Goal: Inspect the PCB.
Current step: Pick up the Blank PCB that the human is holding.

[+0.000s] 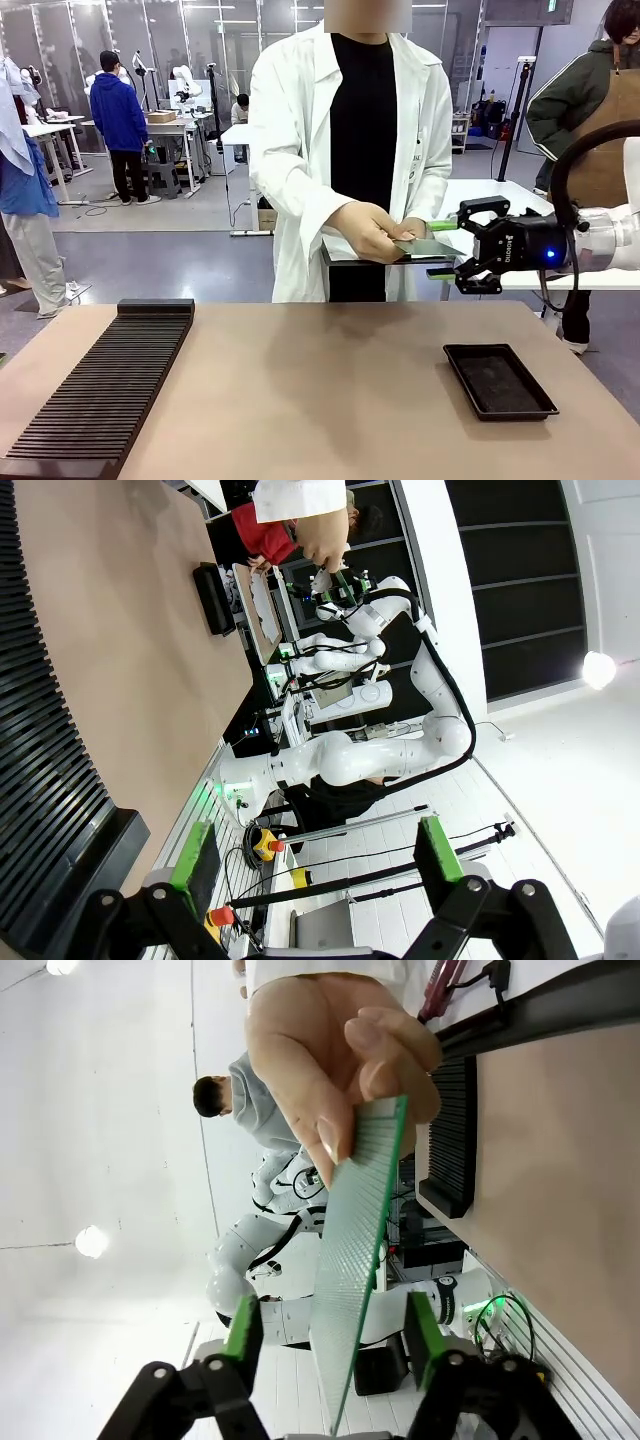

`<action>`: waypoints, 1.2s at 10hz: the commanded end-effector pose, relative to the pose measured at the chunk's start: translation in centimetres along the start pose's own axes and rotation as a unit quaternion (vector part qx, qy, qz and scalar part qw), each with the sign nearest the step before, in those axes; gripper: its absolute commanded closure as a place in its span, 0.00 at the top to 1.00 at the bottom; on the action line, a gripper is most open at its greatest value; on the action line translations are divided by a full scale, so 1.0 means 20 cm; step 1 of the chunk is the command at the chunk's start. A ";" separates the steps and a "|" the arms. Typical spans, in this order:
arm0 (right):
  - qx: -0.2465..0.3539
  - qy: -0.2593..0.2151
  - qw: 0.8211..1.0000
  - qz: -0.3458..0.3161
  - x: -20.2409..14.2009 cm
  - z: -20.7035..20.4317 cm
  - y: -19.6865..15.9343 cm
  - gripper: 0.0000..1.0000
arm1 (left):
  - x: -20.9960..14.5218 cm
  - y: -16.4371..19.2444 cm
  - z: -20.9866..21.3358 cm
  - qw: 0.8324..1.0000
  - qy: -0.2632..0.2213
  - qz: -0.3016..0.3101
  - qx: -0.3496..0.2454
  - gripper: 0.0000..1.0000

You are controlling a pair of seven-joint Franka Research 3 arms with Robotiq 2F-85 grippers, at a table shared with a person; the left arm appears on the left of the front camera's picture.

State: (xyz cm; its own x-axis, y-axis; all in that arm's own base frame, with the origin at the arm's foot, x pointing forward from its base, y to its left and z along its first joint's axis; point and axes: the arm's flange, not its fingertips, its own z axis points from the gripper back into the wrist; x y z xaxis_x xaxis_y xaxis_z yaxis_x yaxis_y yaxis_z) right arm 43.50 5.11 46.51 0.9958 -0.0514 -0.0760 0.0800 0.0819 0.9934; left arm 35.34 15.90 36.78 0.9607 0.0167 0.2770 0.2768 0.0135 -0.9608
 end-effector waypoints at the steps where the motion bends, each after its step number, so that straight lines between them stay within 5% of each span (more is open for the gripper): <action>1: 0.015 -0.008 1.000 -0.018 0.01 -0.04 0.01 0.35 | 0.00 0.00 0.01 1.000 0.003 0.000 0.002 1.00; 2: 0.021 -0.011 1.000 -0.019 0.01 -0.04 0.00 0.00 | 0.00 0.00 0.01 1.000 0.003 0.000 0.002 1.00; 12: 0.032 -0.013 0.999 -0.024 -0.01 -0.03 -0.06 0.00 | 0.00 0.00 0.01 1.000 0.003 0.000 0.002 1.00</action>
State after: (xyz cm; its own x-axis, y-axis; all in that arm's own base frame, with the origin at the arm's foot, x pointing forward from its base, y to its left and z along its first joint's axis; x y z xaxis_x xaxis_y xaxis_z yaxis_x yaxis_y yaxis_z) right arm 43.02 5.38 44.99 0.9884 -0.0797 -0.1293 0.1303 0.0080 0.9914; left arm 35.34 15.90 36.78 0.9607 0.0167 0.2770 0.2768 0.0135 -0.9608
